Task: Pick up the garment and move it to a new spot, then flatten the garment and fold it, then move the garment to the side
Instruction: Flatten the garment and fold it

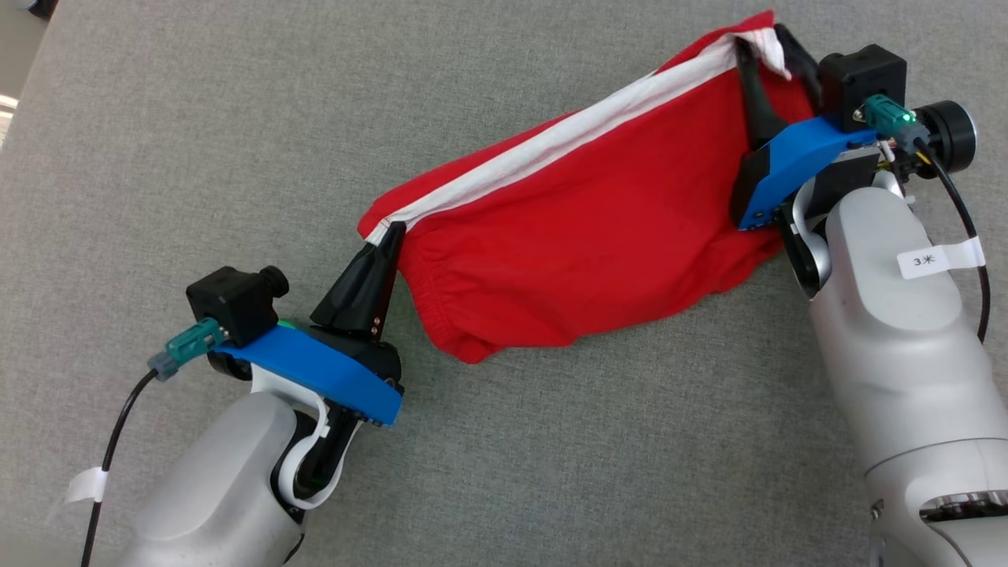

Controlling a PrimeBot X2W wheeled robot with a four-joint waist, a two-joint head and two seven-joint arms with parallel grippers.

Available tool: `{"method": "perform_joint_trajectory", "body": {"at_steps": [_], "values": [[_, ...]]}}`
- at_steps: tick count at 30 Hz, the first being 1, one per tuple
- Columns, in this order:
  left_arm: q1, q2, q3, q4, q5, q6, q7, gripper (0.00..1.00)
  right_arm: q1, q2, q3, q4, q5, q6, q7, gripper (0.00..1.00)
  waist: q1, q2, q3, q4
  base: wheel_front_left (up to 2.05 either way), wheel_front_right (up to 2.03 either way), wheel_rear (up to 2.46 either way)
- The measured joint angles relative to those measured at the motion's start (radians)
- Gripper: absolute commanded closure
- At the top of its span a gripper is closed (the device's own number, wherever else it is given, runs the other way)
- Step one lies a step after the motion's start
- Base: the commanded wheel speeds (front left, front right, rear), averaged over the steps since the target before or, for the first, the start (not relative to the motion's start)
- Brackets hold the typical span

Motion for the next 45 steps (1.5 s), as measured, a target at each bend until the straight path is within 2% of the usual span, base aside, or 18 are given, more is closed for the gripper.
{"method": "perform_joint_trajectory", "body": {"at_steps": [6, 15, 24, 29, 30, 31, 35, 39, 45], "values": [[0.005, -0.004, 0.051, 0.029, 0.029, 0.0, 0.0, 0.0, -0.01, 0.0, -0.04, 0.0, -0.025, 0.0, -0.027, 0.0, -0.0002, -0.0002, 0.0, -0.006, 0.0, 0.0, 0.0], [0.081, -0.038, 0.214, 0.054, 0.166, 0.0, 0.0, 0.0, 0.032, -0.001, -0.105, 0.026, -0.06, 0.0, -0.037, 0.0, -0.0003, -0.0005, -0.029, -0.022, 0.0, 0.0, 0.0], [0.113, -0.055, 0.231, 0.046, 0.21, 0.0, 0.0, 0.0, 0.05, -0.001, -0.152, 0.128, -0.102, 0.0, 0.109, 0.0, -0.0003, -0.0005, -0.029, -0.011, 0.0, 0.0, 0.0], [0.113, -0.059, 0.247, 0.049, 0.224, 0.0, 0.0, 0.0, 0.027, -0.007, -0.13, 0.189, -0.053, -0.001, 0.155, 0.0, -0.0004, -0.0006, -0.029, -0.003, 0.0, 0.0, 0.0], [0.113, -0.06, 0.25, 0.05, 0.231, 0.0, 0.0, 0.0, 0.023, -0.011, -0.114, 0.204, -0.035, -0.002, 0.156, 0.81, -0.0004, -0.0006, -0.032, -0.002, 0.0, 0.0, 0.0], [0.114, -0.062, 0.253, 0.052, 0.234, 0.0, 0.0, 0.0, 0.019, -0.013, -0.096, 0.22, -0.012, -0.002, 0.15, 1.0, -0.0004, -0.0006, -0.034, -0.002, 0.0, 0.0, 0.0], [0.132, -0.063, 0.265, 0.061, 0.247, 0.0, 0.0, 0.0, 0.012, -0.004, -0.031, 0.263, 0.066, -0.002, 0.119, 1.0, -0.0003, -0.0006, -0.049, -0.007, 0.0, 0.0, 0.0], [0.152, -0.065, 0.288, 0.072, 0.265, 0.0, 0.0, 0.0, 0.038, -0.002, -0.038, 0.275, 0.113, 0.0, 0.046, 1.0, 0.0, -0.0005, -0.075, -0.02, 0.0, 0.0, 0.0], [0.211, -0.077, 0.325, 0.096, 0.295, 0.0, 0.0, 0.0, 0.113, -0.001, -0.03, 0.289, 0.257, 0.0, -0.032, 1.0, -0.0002, -0.0005, -0.136, -0.054, 0.0, 0.0, 0.0]]}}
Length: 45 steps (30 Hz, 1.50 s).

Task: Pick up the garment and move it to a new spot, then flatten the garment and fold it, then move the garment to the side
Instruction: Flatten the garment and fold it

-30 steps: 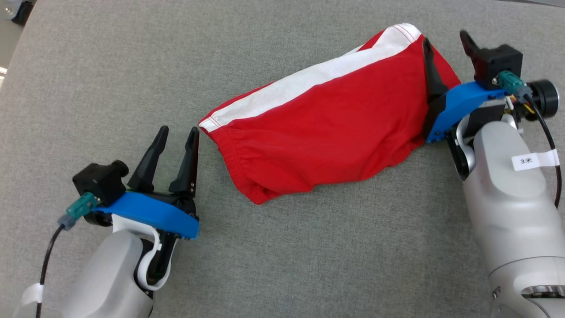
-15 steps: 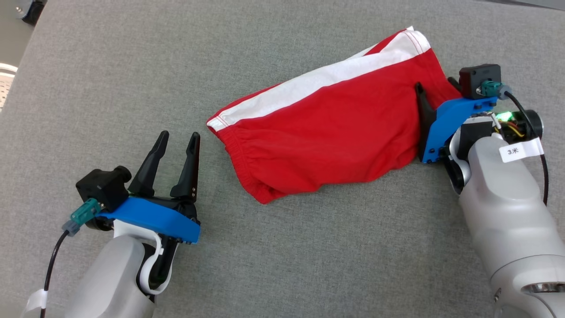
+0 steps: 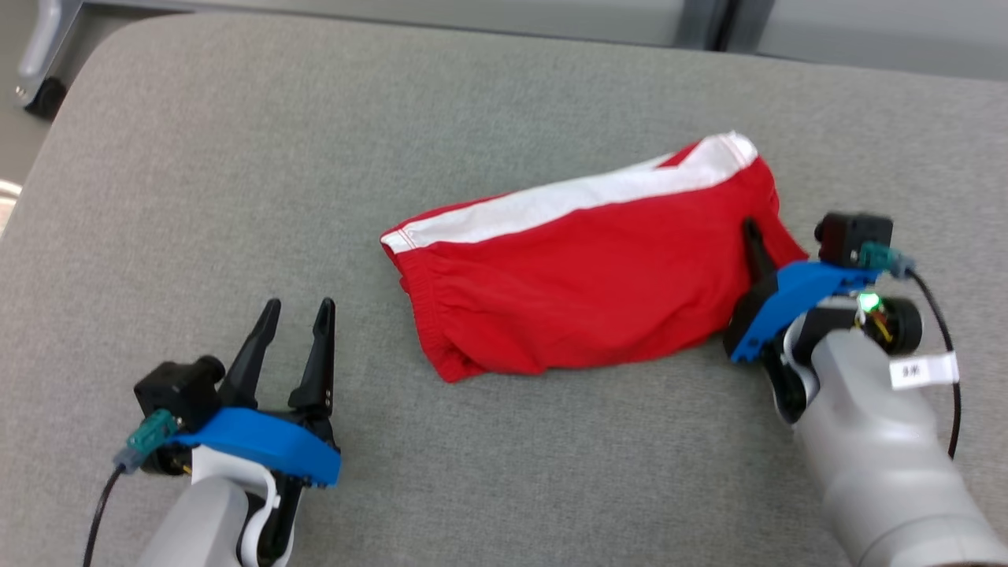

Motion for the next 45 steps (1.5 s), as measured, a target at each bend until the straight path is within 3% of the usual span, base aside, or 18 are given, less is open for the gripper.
{"method": "perform_joint_trajectory", "body": {"at_steps": [13, 22, 25, 34, 43, 44, 45], "values": [[0.166, -0.042, 0.096, 0.044, 0.081, 0.0, 0.0, 0.0, 0.333, 0.0, 0.116, -0.19, 0.28, 0.0, -0.008, 1.0, -0.0003, -0.0001, -0.163, -0.099, 0.0, 0.0, 0.0], [0.207, -0.067, 0.109, 0.047, 0.109, 0.0, 0.0, 0.0, 0.41, 0.0, 0.079, -0.265, 0.254, 0.0, -0.008, 1.0, -0.0001, 0.0001, -0.201, -0.125, 0.0, 0.0, 0.0], [0.204, -0.062, 0.1, 0.047, 0.109, 0.0, 0.0, 0.0, 0.399, -0.001, 0.11, -0.33, 0.256, 0.0, -0.008, 1.0, 0.0001, 0.0002, -0.194, -0.116, 0.0, 0.0, 0.0], [0.202, -0.064, 0.085, 0.063, 0.105, 0.0, 0.0, 0.0, 0.378, 0.0, 0.442, -0.523, 0.411, 0.0, -0.009, 1.0, -0.0001, 0.0002, -0.209, -0.074, 0.0, 0.0, 0.0], [0.176, -0.064, 0.023, 0.065, 0.099, 0.0, 0.0, 0.0, 0.328, 0.001, 0.704, -0.468, 0.558, 0.0, -0.008, 1.0, 0.0, 0.0003, -0.196, -0.011, 0.0, 0.0, 0.0], [0.173, -0.062, 0.016, 0.067, 0.099, 0.0, 0.0, 0.0, 0.319, 0.0, 0.723, -0.451, 0.576, 0.0, -0.008, 0.88, 0.0, 0.0003, -0.195, -0.003, 0.0, 0.0, 0.0], [0.171, -0.059, 0.008, 0.07, 0.098, 0.0, 0.0, 0.0, 0.313, -0.002, 0.745, -0.442, 0.59, 0.0, -0.008, 0.41, 0.0, 0.0002, -0.195, 0.004, 0.0, 0.0, 0.0]]}}
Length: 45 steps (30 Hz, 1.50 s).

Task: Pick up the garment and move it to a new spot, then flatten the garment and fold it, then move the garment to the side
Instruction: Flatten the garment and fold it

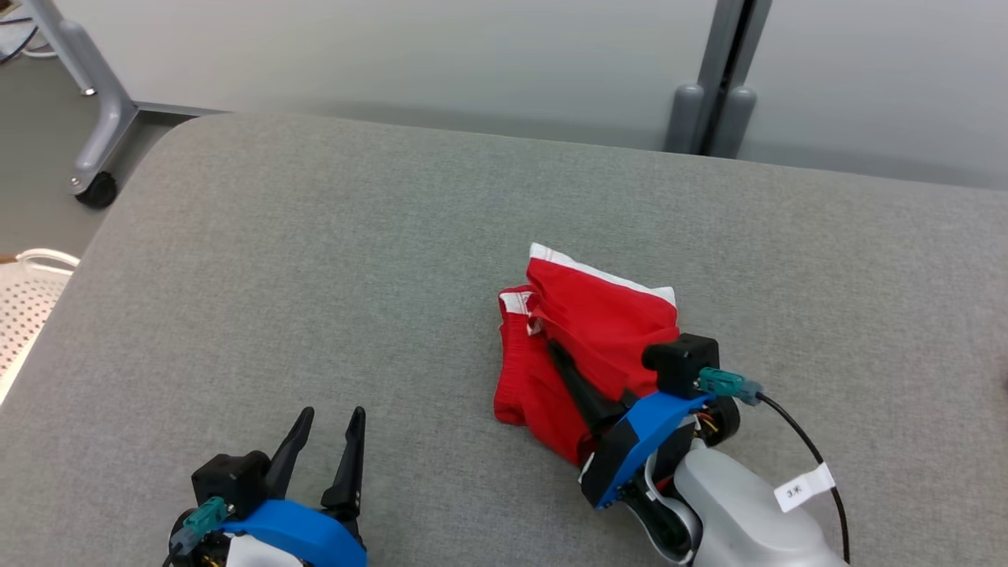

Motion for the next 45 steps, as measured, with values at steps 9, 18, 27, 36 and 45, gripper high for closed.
{"method": "perform_joint_trajectory", "body": {"at_steps": [9, 18, 27, 36, 45], "values": [[-0.008, 0.007, 0.019, 0.01, 0.003, 0.0, 0.0, 0.0, -0.032, 0.005, 0.124, -0.075, 0.123, 0.0, 0.0, 0.0, -0.0001, 0.0, -0.012, -0.01, 0.0, 0.0, 0.0], [0.011, -0.005, 0.09, -0.01, 0.048, 0.0, 0.0, 0.0, 0.039, 0.003, -0.232, -0.058, -0.13, 0.0, -0.001, 0.0, 0.0, 0.0, -0.029, -0.098, 0.0, 0.0, 0.0], [0.044, -0.026, 0.195, -0.026, 0.162, 0.0, 0.0, 0.0, 0.252, 0.0, -0.569, -0.171, -0.411, 0.0, -0.001, 0.0, -0.0001, 0.0, -0.062, -0.156, 0.0, 0.0, 0.0], [0.137, -0.081, 0.287, -0.036, 0.286, 0.0, 0.0, 0.0, 0.395, 0.001, -0.611, -0.198, -0.441, 0.0, -0.001, 0.0, -0.0002, -0.0001, -0.132, -0.195, 0.0, 0.0, 0.0], [0.196, -0.119, 0.323, -0.052, 0.328, 0.0, 0.0, 0.0, 0.446, 0.001, -0.615, -0.199, -0.43, 0.0, -0.001, 0.0, -0.0002, -0.0002, -0.161, -0.218, 0.0, 0.0, 0.0]]}}
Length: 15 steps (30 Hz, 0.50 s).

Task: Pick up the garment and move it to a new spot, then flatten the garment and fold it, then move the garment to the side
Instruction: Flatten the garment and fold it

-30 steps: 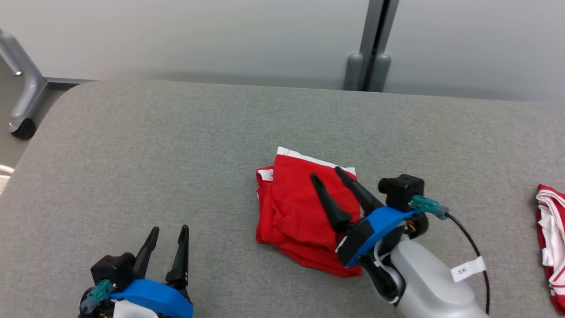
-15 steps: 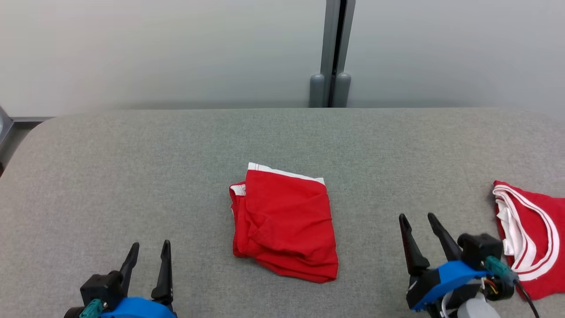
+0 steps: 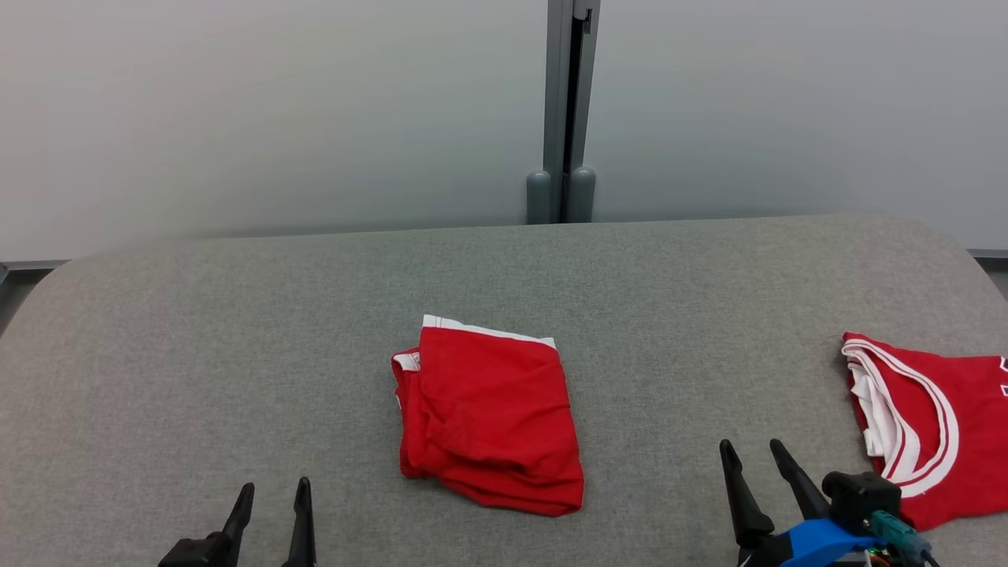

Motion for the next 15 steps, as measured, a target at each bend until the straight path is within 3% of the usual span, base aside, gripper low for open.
{"method": "perform_joint_trajectory", "body": {"at_steps": [12, 13, 14, 15], "values": [[-0.012, -0.001, -0.027, -0.008, -0.004, 0.0, 0.0, 0.0, -0.015, -0.001, -0.021, 0.002, -0.003, 0.0, 0.0, 0.0, 0.0001, 0.0, 0.018, 0.04, 0.0, 0.0, 0.0], [-0.017, 0.002, -0.036, -0.009, -0.007, 0.0, 0.0, 0.0, -0.022, -0.001, -0.01, 0.009, -0.005, 0.0, 0.0, 0.75, 0.0001, 0.0, 0.021, 0.047, 0.0, 0.0, 0.0], [-0.021, 0.004, -0.045, -0.011, -0.008, 0.0, 0.0, 0.0, -0.032, -0.001, 0.002, 0.015, -0.012, 0.0, 0.0, 1.0, 0.0002, 0.0, 0.024, 0.055, 0.0, 0.0, 0.0], [-0.025, 0.006, -0.052, -0.012, -0.009, 0.0, 0.0, 0.0, -0.045, -0.001, 0.02, 0.025, -0.019, 0.0, 0.0, 1.0, 0.0002, 0.0, 0.026, 0.065, 0.0, 0.0, 0.0]]}}
